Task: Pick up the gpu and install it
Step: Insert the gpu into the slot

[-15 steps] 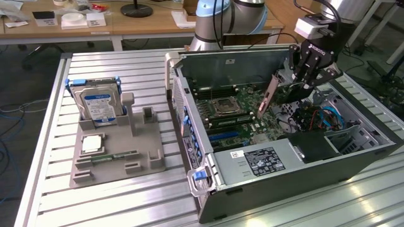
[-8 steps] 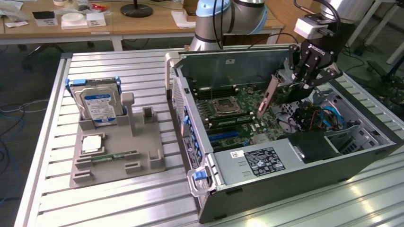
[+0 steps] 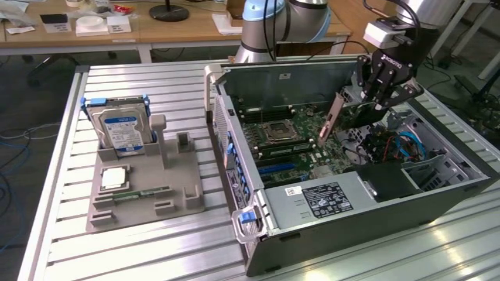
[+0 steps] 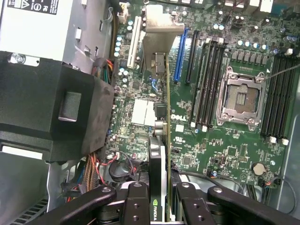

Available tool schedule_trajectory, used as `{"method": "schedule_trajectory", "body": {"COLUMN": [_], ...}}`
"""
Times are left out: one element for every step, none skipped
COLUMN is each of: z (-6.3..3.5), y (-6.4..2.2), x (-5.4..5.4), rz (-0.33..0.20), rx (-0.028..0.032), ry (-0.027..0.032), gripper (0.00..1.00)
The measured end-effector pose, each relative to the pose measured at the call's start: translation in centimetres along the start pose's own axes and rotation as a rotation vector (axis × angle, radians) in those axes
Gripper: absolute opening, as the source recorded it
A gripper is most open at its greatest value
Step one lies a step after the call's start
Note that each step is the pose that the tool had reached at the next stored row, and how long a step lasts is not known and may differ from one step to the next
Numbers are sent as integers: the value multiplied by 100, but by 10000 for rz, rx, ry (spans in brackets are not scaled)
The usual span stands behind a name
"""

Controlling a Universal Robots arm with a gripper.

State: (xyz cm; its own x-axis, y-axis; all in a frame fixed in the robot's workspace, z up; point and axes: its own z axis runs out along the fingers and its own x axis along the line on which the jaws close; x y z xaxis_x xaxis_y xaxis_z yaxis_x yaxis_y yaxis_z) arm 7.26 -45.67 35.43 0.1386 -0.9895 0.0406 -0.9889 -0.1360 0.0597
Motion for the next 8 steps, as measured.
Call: {"method": "schedule_trajectory", "body": {"z": [0, 0, 0, 0, 0, 0, 0, 0], "y": [0, 0, 1, 0, 0, 0, 1, 9], "x": [0, 0, 1, 1, 1, 1, 1, 0], "rz": [54, 58, 59, 58, 58, 57, 58, 58], "rx": [-2, -3, -3, -3, -3, -3, -3, 8], "ry": [-3, -3, -3, -3, -2, -3, -3, -9], "gripper": [27, 27, 27, 27, 27, 27, 27, 27]}}
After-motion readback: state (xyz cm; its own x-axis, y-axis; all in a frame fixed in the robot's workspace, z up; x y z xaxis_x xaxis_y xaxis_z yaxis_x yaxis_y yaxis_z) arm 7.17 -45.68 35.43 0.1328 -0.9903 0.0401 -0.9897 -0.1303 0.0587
